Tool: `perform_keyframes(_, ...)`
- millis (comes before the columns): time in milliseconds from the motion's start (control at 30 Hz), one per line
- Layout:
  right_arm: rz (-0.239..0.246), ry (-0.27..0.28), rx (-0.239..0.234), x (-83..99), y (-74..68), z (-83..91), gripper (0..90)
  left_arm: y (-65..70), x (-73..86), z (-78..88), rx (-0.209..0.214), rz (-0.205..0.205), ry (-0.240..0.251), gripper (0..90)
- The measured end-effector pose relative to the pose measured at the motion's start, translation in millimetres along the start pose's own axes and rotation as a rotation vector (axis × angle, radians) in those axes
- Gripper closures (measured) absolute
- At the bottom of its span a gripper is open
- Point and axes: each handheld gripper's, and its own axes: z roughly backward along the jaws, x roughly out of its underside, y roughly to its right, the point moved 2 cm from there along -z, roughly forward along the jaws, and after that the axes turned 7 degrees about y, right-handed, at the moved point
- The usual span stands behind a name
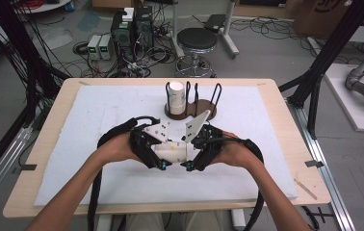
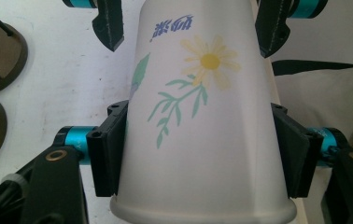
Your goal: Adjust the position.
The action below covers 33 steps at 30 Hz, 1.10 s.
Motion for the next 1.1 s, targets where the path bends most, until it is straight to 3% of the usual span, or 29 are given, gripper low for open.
perform_keyframes(267, 0.005, -0.005, -0.02, -3.4, -0.9, -3.7, 27.3, 0.5, -0.2, -1.8, 0.001, 0.007, 0.001, 30.0)
perform_keyframes(333, 0.014, -0.009, -0.023, -4.4, -1.5, -4.4, 35.4, 0.7, 0.0, -2.0, 0.001, 0.003, -0.003, 30.1)
perform_keyframes(600, 0.021, -0.011, -0.014, -4.9, -2.1, -4.6, 37.2, 1.0, 0.4, -1.4, 0.006, -0.003, 0.007, 28.5)
perform_keyframes(733, 0.019, -0.019, -0.019, -4.0, -2.2, -5.3, 37.1, 1.5, -1.5, -1.5, 0.018, -0.011, 0.039, 14.2)
perform_keyframes(900, 0.018, -0.018, -0.021, -3.3, -0.7, -5.4, 37.1, 0.6, -1.4, -0.5, 0.02, -0.007, 0.042, 14.1)
perform_keyframes(1100, 0.006, -0.014, -0.018, -1.3, 0.1, -3.7, 37.1, -0.7, -0.7, 7.7, -0.001, 0.006, 0.094, 14.0)
